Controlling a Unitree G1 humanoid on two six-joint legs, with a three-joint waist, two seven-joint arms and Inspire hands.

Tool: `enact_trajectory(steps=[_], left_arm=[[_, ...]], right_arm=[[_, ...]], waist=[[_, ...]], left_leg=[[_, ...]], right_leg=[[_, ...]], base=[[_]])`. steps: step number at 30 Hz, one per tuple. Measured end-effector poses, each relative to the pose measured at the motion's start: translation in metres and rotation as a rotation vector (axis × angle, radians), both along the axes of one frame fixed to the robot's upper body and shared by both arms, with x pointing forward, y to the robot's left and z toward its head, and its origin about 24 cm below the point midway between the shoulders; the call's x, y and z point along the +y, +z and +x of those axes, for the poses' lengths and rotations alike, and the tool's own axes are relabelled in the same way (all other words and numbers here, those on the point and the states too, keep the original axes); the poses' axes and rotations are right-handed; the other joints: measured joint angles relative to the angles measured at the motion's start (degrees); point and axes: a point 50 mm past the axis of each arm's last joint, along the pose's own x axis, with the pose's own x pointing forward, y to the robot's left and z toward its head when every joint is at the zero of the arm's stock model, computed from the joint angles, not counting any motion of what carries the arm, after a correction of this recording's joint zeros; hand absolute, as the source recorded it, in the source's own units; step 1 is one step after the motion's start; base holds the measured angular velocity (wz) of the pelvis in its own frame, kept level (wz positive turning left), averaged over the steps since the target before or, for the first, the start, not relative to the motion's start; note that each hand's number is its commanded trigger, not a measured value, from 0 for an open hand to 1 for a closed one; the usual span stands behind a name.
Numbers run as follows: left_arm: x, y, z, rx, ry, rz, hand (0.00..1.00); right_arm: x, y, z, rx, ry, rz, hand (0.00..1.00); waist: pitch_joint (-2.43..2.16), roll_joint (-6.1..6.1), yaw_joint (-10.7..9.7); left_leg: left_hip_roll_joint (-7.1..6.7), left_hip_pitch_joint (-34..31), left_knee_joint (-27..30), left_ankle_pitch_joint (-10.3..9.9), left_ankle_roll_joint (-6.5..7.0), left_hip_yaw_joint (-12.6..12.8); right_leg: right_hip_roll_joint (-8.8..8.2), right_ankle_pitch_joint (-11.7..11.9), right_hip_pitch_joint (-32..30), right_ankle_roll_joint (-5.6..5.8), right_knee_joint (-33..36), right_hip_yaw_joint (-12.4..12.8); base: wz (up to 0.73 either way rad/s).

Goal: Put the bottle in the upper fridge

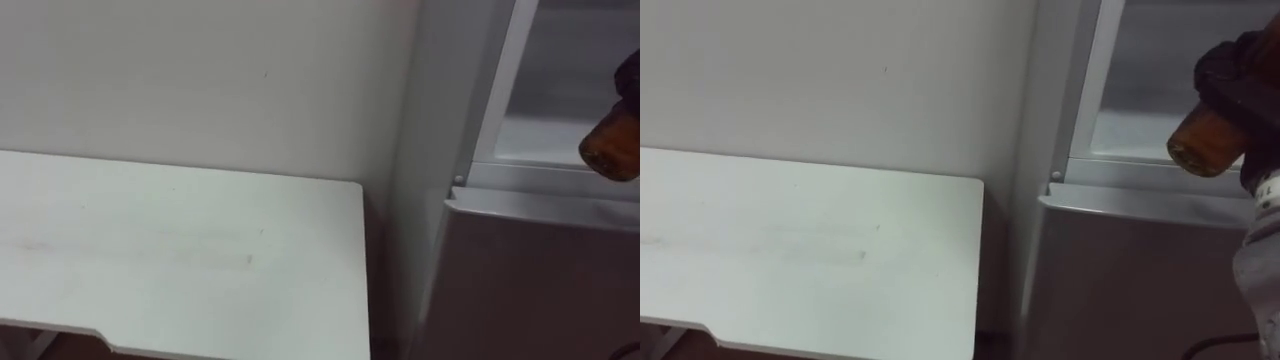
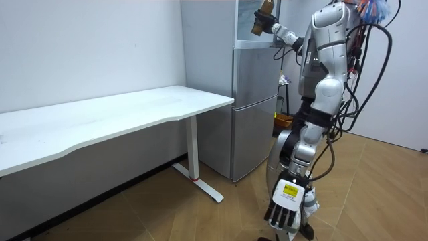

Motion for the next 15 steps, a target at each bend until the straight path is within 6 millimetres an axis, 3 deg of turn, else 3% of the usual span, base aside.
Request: enact_trajectory(steps=[5, 11, 15], left_arm=[[0.002, 0.001, -0.006, 0.011, 0.017, 0.005, 0.00], [0.007, 0.003, -0.006, 0.010, 0.012, 0.017, 0.00], [0.011, 0.004, -0.006, 0.011, 0.010, 0.027, 0.00]], right_arm=[[-0.005, 0.000, 0.006, 0.033, -0.026, 0.021, 1.00], [-0.004, 0.006, 0.008, 0.017, -0.035, 0.028, 1.00], [-0.005, 0.007, 0.008, 0.016, -0.046, 0.026, 1.00]], waist=[[0.02, -0.30, -0.1], [0.44, -1.18, 0.1], [0.35, -1.56, 0.4]], left_leg=[[0.02, 0.2, 0.0, 0.0, 0.00, 0.1], [0.01, 0.7, 0.0, 0.0, 0.00, 0.1], [-0.04, 0.9, 0.0, -0.1, -0.01, 0.0]], right_leg=[[0.00, 0.0, 0.2, -0.01, 0.0, 0.1], [0.01, -0.1, 0.7, 0.03, -0.1, 0.0], [-0.02, -0.2, 1.1, 0.14, -0.1, -0.1]], base=[[0.00], [0.00], [0.00]])
